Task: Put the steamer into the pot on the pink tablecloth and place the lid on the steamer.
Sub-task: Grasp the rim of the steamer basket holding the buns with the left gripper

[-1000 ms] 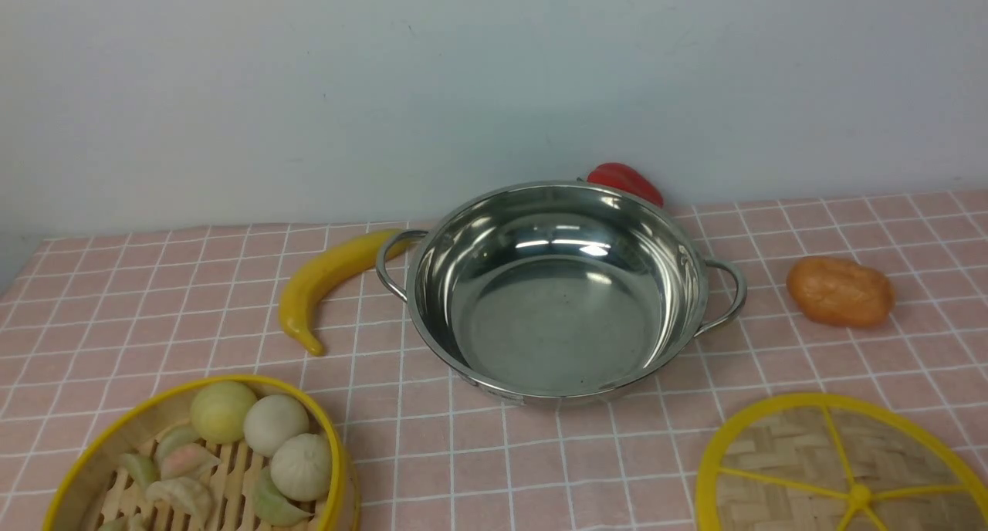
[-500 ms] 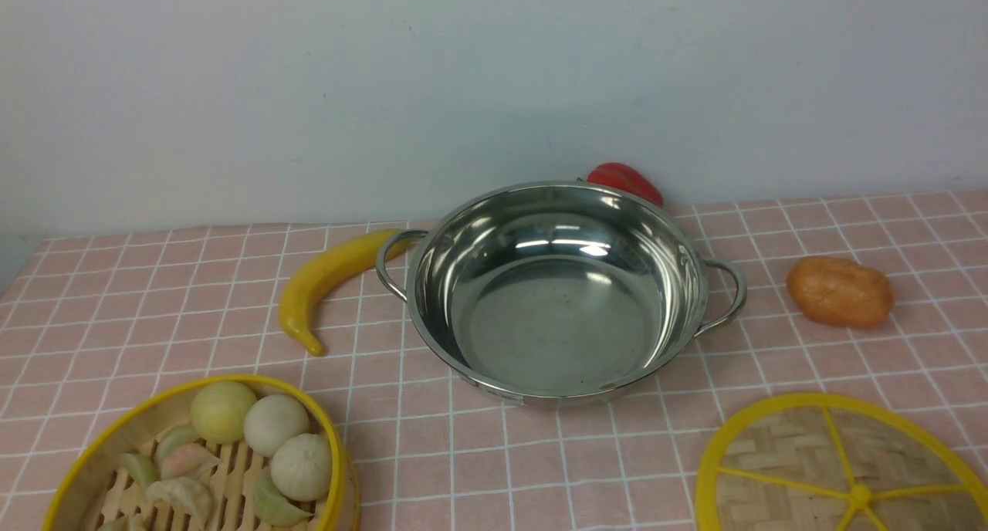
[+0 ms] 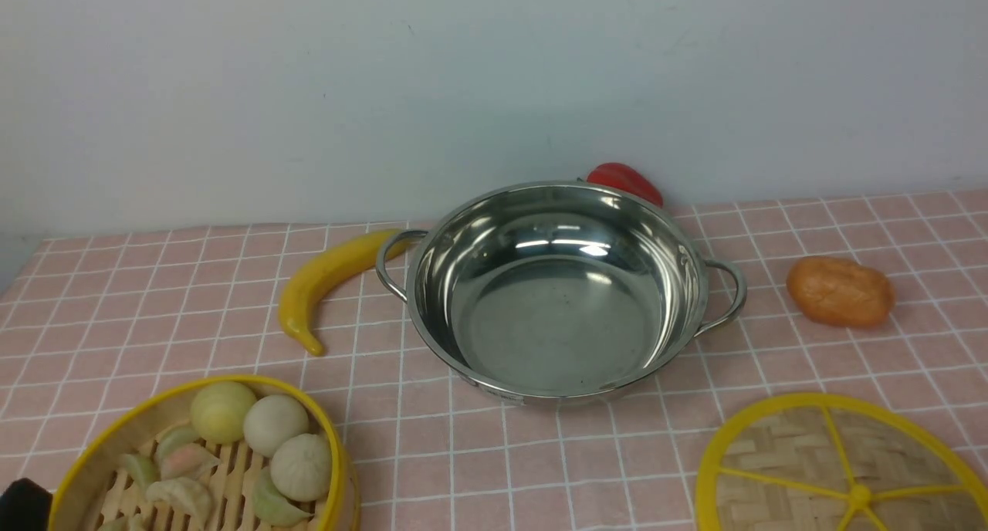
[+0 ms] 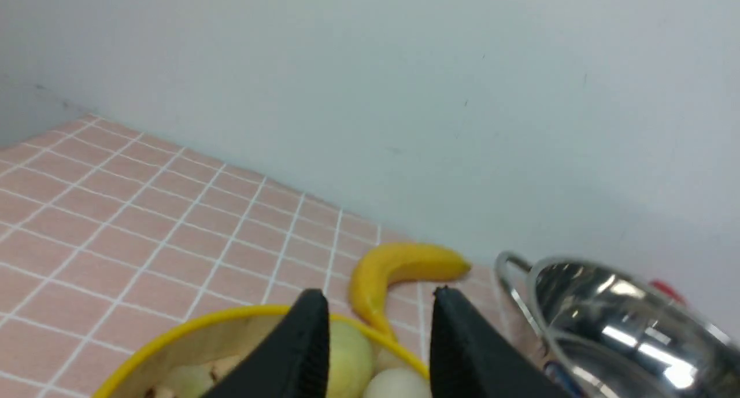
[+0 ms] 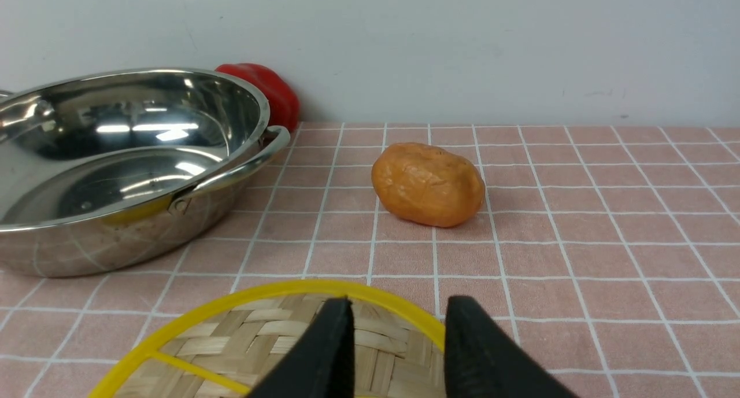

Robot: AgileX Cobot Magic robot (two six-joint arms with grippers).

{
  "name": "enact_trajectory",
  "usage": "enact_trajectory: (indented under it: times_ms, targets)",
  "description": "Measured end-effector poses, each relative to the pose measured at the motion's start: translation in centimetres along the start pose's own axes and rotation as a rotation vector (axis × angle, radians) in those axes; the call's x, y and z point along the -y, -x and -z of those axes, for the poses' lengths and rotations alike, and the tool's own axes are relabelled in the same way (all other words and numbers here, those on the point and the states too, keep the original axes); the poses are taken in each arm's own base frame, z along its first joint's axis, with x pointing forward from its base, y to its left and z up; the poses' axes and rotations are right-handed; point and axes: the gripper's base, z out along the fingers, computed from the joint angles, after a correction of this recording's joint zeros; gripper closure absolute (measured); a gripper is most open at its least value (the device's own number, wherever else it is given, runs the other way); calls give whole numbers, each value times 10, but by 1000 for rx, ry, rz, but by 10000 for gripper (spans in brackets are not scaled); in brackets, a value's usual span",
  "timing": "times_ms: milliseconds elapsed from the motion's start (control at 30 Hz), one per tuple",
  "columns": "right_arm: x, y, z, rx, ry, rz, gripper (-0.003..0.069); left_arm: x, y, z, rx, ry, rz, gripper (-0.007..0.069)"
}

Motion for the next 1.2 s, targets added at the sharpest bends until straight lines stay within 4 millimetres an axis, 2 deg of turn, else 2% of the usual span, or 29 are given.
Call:
enact_trajectory:
  times_ms: [133, 167, 267, 367, 467, 567, 600, 800, 1000, 1133, 1200]
  targets:
    - [0, 0, 0, 0, 0, 0, 416, 4, 10, 1, 56, -21, 106, 382]
    - [0, 0, 0, 0, 0, 0, 416, 5, 10, 2, 52, -24, 105, 382]
    - [0, 0, 0, 0, 0, 0, 416, 23, 33, 8, 10, -86, 33, 382]
    - [0, 0, 0, 1, 0, 0, 416, 41, 49, 9, -139, -133, -60, 382]
    - [0, 0, 0, 1, 0, 0, 416, 58, 61, 5, -389, -188, -198, 382]
    - [0, 0, 0, 1, 0, 0, 416, 65, 66, 1, -552, -233, -309, 382]
    - [0, 0, 0, 1, 0, 0, 416, 68, 68, -4, -683, -270, -398, 382]
    - [0, 0, 0, 1, 0, 1, 416, 68, 68, -31, -1019, -451, -657, 382]
    - [0, 0, 0, 1, 0, 1, 416, 61, 57, -54, -1150, -524, -709, 363]
    - [0, 0, 0, 1, 0, 0, 416, 58, 44, -68, -1258, -566, -748, 289]
    - [0, 0, 0, 1, 0, 0, 416, 55, 35, -76, -1316, -577, -835, 237]
